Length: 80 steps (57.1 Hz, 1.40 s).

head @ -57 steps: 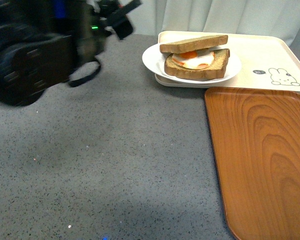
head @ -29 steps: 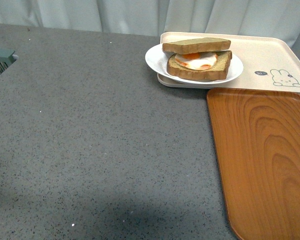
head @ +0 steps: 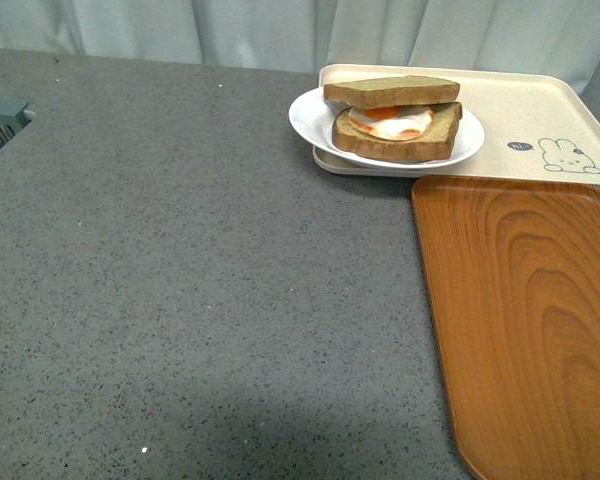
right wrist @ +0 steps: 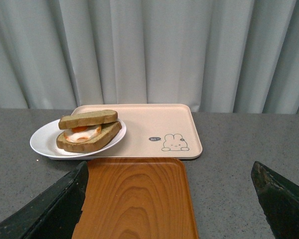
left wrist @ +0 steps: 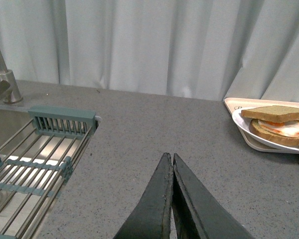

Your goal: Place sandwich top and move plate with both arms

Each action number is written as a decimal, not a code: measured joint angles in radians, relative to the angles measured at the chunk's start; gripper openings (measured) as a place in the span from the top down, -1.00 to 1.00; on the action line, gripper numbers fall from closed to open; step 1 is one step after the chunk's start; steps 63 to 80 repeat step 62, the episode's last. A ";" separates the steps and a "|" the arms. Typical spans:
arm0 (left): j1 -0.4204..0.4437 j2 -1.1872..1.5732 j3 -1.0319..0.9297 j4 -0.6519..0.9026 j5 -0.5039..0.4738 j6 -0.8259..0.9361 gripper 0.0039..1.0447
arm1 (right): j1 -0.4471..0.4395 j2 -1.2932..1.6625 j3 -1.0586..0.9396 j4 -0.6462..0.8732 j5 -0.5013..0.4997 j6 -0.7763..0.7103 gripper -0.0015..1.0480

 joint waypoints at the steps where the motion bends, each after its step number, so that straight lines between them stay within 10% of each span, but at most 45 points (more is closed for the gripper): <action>1: 0.000 0.000 0.000 0.000 0.000 0.000 0.93 | 0.000 0.000 0.000 0.000 0.000 0.000 -0.83; 8: 0.000 0.000 0.000 -0.001 0.000 -0.001 0.91 | 0.000 0.000 0.000 0.000 -0.001 0.000 -0.83; 37: 0.000 0.000 0.000 -0.001 0.000 0.001 -0.92 | 0.000 0.000 0.000 0.000 0.000 0.000 -0.83; 80: 0.000 0.000 0.000 -0.001 0.000 0.002 -0.88 | 0.000 0.000 0.000 0.000 0.000 0.000 -0.83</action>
